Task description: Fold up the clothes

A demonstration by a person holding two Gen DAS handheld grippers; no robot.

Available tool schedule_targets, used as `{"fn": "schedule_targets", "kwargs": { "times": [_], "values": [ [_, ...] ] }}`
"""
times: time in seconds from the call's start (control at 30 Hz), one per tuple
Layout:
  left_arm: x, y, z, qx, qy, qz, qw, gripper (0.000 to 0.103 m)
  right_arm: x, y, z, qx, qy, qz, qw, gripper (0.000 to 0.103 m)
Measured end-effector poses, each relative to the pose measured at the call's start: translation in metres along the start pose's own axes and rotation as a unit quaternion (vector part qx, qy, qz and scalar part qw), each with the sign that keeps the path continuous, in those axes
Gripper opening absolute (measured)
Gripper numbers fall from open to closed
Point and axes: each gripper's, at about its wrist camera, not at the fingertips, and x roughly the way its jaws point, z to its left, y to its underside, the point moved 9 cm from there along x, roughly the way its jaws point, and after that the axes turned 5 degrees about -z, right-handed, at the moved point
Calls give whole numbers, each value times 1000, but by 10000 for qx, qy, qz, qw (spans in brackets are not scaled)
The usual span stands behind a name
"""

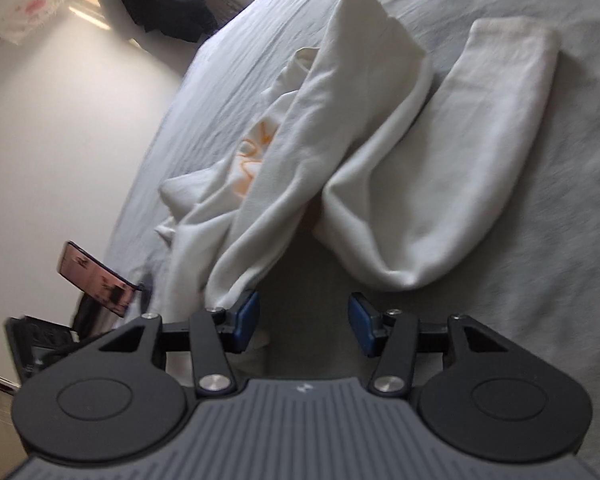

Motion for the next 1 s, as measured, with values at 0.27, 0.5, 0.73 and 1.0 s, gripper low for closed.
{"fn": "schedule_targets", "kwargs": {
  "times": [0.27,0.5,0.73,1.0],
  "values": [
    [2,-3,6,-138,-62,-8,9999,7,-15,6,7,221,-293,-95,9993,54],
    [4,-3,6,-136,-88,7,9999,7,-21,7,26,-127,-584,-263,9979,54],
    [2,-3,7,-142,-128,-38,9998,7,7,17,32,-287,-313,-574,9974,11],
    [-19,-10,4,91,-178,-371,9991,3,-37,1,42,-763,89,-1485,9859,6]
  ]
}}
